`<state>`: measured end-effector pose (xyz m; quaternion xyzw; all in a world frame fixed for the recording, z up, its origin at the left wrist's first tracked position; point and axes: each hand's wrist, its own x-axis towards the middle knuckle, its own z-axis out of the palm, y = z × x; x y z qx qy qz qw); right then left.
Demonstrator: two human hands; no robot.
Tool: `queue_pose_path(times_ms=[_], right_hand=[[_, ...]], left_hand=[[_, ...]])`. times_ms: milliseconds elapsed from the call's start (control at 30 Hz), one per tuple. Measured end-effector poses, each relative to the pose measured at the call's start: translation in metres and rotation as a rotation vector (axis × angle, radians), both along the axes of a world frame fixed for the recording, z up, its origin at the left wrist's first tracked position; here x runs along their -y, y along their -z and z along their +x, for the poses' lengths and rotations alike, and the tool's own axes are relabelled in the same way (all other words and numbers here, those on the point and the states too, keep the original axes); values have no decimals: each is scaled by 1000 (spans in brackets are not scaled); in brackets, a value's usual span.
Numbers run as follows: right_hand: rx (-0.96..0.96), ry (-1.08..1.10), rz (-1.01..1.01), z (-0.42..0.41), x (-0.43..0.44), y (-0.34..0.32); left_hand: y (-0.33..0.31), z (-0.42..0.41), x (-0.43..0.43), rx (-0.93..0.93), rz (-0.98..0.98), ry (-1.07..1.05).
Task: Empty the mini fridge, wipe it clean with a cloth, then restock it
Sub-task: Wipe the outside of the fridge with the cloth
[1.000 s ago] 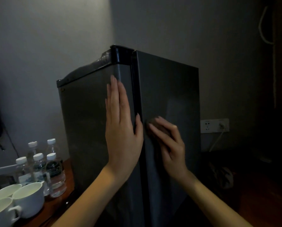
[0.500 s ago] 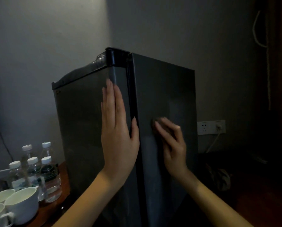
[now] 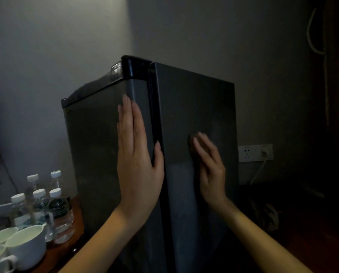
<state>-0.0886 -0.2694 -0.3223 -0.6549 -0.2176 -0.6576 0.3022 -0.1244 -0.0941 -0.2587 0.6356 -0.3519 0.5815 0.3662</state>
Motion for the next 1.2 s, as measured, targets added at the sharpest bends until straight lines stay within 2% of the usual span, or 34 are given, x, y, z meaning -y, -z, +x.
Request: queue_pose_path(times_ms=[133, 200, 300, 367, 433, 533, 667, 733, 833, 900, 933, 1000, 1100, 1133, 1200], right_hand=[[-25, 39, 287, 15, 22, -59], [-33, 10, 366, 17, 20, -85], [-1, 25, 214, 6, -4, -76], [9, 12, 29, -2, -15, -42], [-13, 5, -49, -1, 0, -15], [-103, 23, 135, 15, 45, -16], [-119, 1, 375, 35, 70, -64], [-57, 17, 339, 32, 52, -75], [7, -4, 98, 17, 20, -47], [-20, -19, -25, 17, 29, -17], [-58, -14, -21, 21, 45, -8], [-133, 4, 124, 34, 81, -5], [-206, -32, 408, 53, 117, -39], [-228, -67, 465, 57, 120, -53], [-204, -81, 449, 56, 111, -74]], left_hand=[[0, 1, 0, -5, -2, -2], [0, 1, 0, -8, 2, 2], [0, 2, -1, -1, 3, 10], [0, 2, -1, 0, 6, 10], [-1, 1, -1, -3, 9, 7], [-1, 0, -1, -4, 2, -4], [-1, 0, 0, -2, -4, -28], [-2, 0, 1, 2, -8, -37], [-2, -2, 1, 9, -8, -60], [-2, -3, 1, 10, -9, -82], [-2, -3, 2, 7, -11, -90], [-3, -3, 2, 11, -18, -101], [-4, -3, 3, 14, -19, -111], [-4, -4, 3, 13, -17, -113], [-3, -3, 3, 10, -9, -112]])
